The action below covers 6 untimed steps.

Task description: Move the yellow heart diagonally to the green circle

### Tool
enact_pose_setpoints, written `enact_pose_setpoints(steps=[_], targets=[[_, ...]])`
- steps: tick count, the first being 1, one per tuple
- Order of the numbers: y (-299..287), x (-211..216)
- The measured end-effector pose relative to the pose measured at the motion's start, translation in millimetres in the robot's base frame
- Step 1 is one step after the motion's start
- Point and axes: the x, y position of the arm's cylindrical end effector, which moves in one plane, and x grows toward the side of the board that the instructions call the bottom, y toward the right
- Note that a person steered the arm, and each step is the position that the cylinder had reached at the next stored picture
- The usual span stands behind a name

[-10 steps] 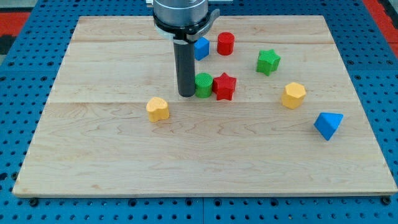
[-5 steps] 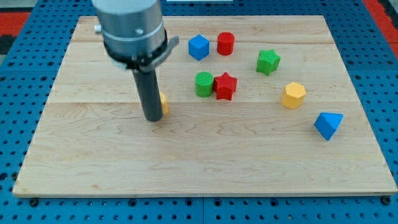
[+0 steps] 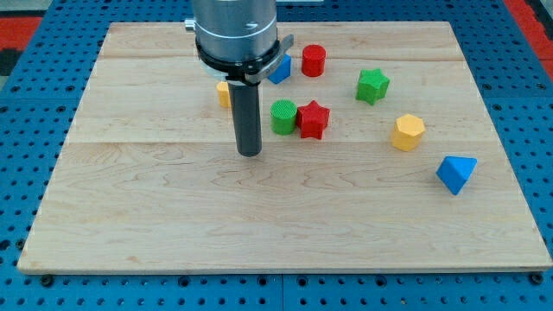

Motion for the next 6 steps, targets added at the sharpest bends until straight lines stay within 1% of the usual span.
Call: enact_pose_setpoints(steps=[1, 2, 3, 4, 5, 6], targets=[[39, 5], [43, 0], [24, 34], [-59, 48], [-148, 35], [-204, -29]])
